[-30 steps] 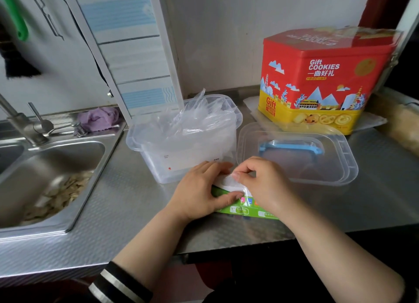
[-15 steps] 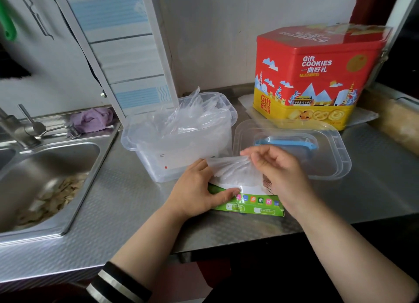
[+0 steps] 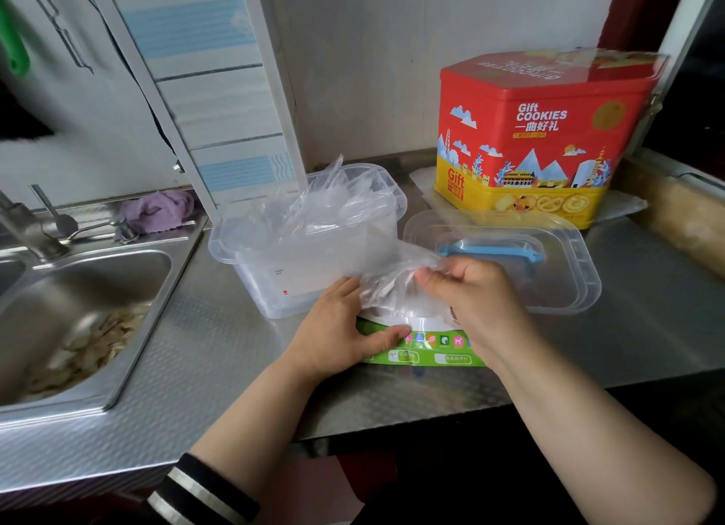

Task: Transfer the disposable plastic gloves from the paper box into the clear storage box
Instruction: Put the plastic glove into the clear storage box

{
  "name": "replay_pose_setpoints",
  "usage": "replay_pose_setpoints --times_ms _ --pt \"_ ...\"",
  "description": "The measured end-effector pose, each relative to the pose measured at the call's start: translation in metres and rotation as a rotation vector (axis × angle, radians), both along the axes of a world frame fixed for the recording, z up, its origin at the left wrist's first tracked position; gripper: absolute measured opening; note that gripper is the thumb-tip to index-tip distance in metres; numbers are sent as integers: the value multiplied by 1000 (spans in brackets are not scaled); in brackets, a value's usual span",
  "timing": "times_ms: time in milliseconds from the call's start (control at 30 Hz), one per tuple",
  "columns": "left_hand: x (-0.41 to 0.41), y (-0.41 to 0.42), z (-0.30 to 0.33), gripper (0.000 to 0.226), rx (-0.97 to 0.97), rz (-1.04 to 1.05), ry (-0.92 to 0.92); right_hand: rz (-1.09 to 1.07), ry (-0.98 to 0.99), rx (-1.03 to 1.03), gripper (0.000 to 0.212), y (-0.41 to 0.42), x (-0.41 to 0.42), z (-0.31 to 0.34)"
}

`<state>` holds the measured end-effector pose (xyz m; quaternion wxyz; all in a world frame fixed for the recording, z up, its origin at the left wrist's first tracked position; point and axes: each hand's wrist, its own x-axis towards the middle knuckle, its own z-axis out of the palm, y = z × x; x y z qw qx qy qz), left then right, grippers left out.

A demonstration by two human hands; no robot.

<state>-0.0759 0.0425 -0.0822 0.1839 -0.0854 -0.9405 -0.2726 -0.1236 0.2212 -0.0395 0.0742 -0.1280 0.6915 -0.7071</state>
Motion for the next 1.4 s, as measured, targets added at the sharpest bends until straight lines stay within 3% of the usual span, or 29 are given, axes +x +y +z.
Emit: replay_pose_setpoints --times_ms 133,333,433,500,567,667,800,900,967,1133,1400 --pt "2 2 0 29 23 39 18 31 -82 -148 4 2 -1 4" --pt "4 10 5 38 27 -68 67 -13 -68 -85 4 0 -1 -5" --pt "10 8 11 63 304 -116 16 -28 36 55 10 -1 1 -12" --pt "16 6 21 54 498 -8 84 -26 87 110 8 -1 5 -14" --pt "18 6 39 43 548 125 138 -49 134 150 16 -2 8 -17" --pt "14 18 67 54 514 189 -25 -109 205 235 27 -5 9 -24" --pt "0 32 77 34 515 206 -93 -48 229 403 39 1 9 -26" --pt "-11 36 70 29 501 261 -23 132 235 545 98 10 10 -23" --pt "-13 41 66 30 470 291 10 206 305 630 114 14 12 -23" --pt "-15 35 70 22 237 285 43 191 417 748 113 18 18 -23" --pt "-8 21 98 21 -94 196 166 178 333 771 112 16 16 -22"
